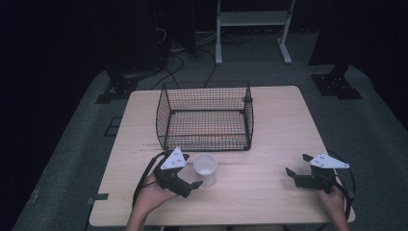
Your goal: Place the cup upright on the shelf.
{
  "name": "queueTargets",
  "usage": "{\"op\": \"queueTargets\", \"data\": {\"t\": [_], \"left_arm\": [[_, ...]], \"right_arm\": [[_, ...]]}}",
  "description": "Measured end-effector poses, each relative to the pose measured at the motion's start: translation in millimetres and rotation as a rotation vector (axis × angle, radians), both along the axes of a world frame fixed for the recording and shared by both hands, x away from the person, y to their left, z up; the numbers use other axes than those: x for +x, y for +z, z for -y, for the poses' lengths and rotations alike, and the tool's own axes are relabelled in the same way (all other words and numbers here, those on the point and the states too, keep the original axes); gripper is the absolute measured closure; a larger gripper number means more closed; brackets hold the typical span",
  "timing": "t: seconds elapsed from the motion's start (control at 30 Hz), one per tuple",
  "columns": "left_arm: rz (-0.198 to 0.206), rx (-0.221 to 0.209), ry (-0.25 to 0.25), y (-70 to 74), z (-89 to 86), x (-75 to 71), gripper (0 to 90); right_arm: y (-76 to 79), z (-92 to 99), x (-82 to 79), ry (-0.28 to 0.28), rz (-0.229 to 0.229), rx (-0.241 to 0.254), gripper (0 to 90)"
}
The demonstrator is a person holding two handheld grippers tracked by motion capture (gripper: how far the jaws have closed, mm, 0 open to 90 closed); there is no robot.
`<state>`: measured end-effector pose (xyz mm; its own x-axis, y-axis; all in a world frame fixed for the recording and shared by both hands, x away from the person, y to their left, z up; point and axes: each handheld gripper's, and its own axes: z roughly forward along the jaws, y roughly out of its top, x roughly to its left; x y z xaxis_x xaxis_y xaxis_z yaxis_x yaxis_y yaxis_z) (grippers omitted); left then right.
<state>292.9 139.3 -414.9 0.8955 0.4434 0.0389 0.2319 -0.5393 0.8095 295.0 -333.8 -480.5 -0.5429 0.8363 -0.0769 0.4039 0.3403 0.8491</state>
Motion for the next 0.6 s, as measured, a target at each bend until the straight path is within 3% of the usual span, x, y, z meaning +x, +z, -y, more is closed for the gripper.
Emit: {"op": "queueTargets", "data": {"t": [0.6], "left_arm": [[-0.039,0.054,-0.006,-9.8,17.7,12.3,2.0]], "right_arm": [[0.1,0.2,-0.2,0.001,0.004,0.003,13.1]]}}
